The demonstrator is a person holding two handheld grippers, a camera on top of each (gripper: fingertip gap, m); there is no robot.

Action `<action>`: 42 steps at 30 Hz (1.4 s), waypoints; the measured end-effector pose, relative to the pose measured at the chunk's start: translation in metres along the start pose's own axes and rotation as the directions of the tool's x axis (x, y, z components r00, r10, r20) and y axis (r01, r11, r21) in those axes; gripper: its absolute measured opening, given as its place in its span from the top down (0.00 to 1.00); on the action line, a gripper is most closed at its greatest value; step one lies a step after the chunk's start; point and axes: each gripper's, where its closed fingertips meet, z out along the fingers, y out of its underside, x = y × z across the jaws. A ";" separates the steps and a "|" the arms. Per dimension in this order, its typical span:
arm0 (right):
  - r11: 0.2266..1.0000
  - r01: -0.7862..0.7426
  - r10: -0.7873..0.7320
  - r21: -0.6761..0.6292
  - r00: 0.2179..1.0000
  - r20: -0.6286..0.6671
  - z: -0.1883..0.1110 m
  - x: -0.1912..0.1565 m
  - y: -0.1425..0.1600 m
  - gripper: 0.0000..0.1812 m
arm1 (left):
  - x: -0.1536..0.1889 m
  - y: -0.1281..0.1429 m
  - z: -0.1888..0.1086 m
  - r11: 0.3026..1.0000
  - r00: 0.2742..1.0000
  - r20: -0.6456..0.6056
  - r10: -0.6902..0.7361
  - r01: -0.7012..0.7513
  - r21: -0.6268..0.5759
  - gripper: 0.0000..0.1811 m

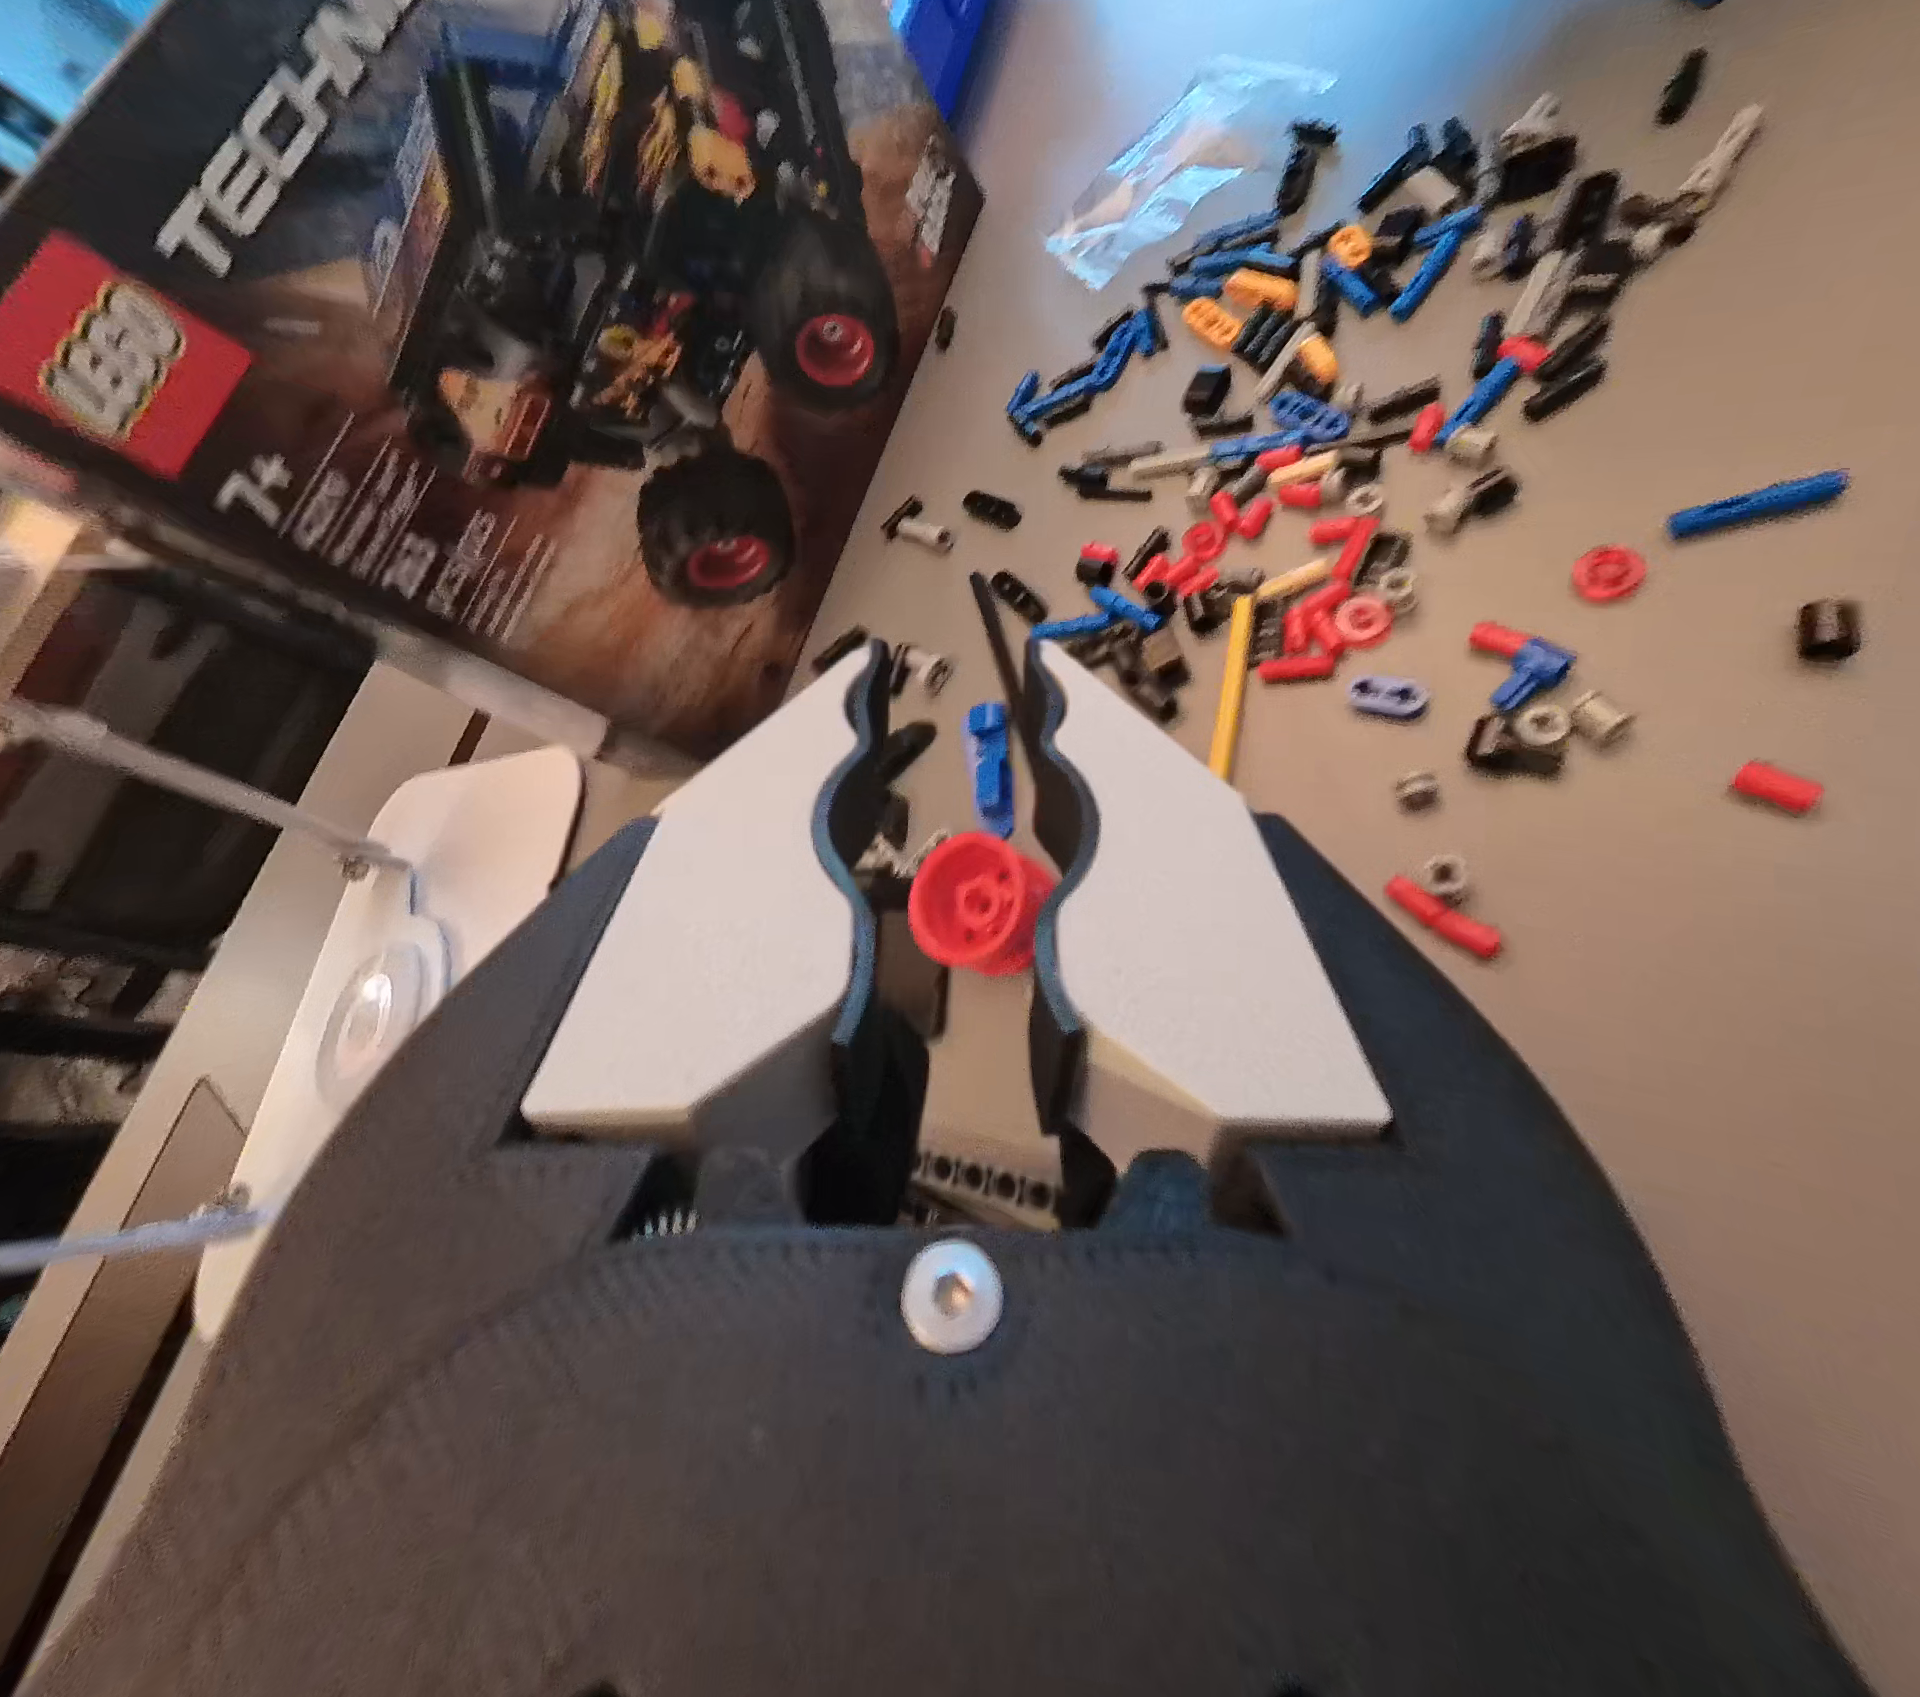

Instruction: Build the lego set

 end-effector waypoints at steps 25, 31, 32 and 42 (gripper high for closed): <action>0.998 -0.019 0.019 0.060 1.000 0.000 -0.008 0.004 -0.011 0.98 | 0.146 -0.087 0.123 0.952 0.793 -0.548 0.266 -0.307 0.018 0.95; 0.997 -0.021 0.021 0.070 1.000 -0.001 -0.010 0.005 -0.014 0.98 | 0.142 -0.085 0.125 0.951 0.801 -0.536 0.268 -0.309 0.015 0.95; 0.997 -0.021 0.021 0.070 1.000 0.001 -0.010 0.004 -0.013 0.98 | 0.140 -0.084 0.124 0.951 0.806 -0.526 0.271 -0.310 0.014 0.95; 0.999 0.002 -0.005 0.034 0.998 0.066 -0.004 -0.012 -0.008 0.98 | 0.083 -0.084 0.064 0.978 0.912 -0.357 0.201 -0.205 0.028 0.95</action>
